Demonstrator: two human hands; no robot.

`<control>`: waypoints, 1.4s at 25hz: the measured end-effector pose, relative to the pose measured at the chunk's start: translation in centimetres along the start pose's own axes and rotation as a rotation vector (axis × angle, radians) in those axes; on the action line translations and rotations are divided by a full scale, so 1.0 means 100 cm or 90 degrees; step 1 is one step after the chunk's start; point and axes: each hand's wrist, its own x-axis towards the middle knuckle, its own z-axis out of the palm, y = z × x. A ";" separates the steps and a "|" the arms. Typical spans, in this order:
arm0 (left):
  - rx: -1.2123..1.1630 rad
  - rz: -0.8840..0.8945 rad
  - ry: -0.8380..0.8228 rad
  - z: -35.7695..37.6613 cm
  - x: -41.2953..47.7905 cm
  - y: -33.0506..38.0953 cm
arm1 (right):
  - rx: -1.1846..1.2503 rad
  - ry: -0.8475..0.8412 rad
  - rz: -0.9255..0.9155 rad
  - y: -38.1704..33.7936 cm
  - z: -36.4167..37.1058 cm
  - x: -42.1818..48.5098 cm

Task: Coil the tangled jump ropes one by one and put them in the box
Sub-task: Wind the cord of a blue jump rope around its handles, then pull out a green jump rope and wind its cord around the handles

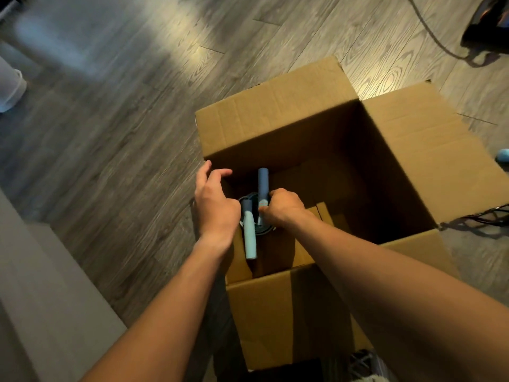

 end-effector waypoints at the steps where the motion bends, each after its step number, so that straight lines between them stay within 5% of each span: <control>1: 0.000 0.008 -0.016 -0.001 0.000 0.000 | -0.030 -0.015 -0.012 0.001 -0.006 -0.006; 9: -0.003 0.171 -0.135 -0.035 -0.016 0.052 | -0.393 -0.053 -0.026 0.014 -0.144 -0.119; 17: -0.087 0.369 -0.371 -0.063 -0.089 0.178 | -0.347 0.080 -0.046 0.067 -0.275 -0.256; 22: -0.065 0.535 -0.455 -0.036 -0.163 0.286 | -0.273 0.113 0.041 0.168 -0.326 -0.320; 30: 0.110 0.666 -0.648 0.133 -0.239 0.332 | -0.203 0.006 0.135 0.354 -0.274 -0.252; 35: 0.294 0.727 -0.627 0.232 -0.243 0.305 | -0.193 0.088 0.149 0.411 -0.224 -0.190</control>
